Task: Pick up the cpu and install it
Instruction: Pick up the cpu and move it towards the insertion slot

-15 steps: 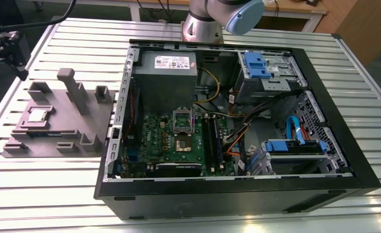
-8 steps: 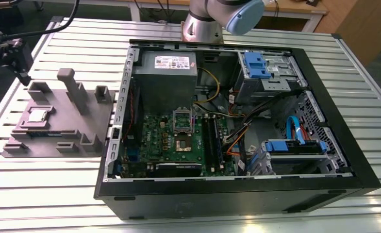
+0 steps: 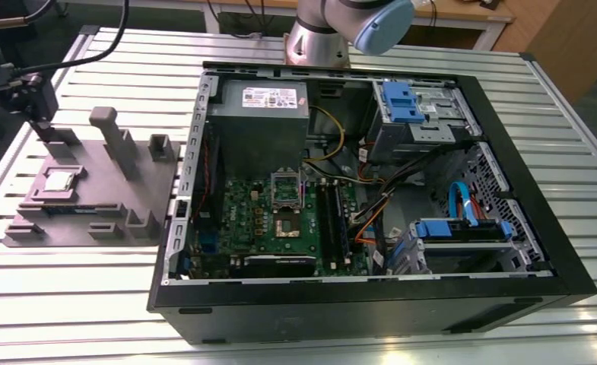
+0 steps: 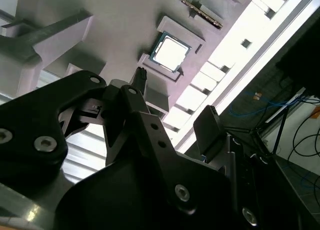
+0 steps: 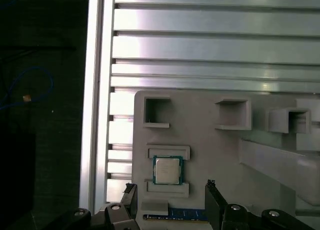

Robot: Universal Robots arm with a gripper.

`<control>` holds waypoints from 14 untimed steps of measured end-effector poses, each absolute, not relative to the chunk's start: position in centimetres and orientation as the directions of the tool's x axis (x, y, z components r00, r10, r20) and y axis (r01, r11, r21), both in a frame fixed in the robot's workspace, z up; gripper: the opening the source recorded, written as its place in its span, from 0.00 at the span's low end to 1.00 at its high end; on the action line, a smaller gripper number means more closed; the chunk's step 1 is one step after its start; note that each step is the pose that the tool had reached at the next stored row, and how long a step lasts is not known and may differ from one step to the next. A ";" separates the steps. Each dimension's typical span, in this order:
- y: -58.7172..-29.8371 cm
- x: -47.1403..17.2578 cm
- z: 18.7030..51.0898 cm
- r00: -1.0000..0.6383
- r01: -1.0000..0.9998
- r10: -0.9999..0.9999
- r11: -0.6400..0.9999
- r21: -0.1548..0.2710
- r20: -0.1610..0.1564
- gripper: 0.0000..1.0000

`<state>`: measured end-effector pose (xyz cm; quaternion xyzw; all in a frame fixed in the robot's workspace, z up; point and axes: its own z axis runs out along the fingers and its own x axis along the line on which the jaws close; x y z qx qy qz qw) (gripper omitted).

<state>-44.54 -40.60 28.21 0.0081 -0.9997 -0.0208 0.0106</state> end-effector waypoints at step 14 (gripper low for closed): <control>-40.6 -44.5 26.5 -1.000 -0.016 -0.017 0.999 0.042 0.021 0.65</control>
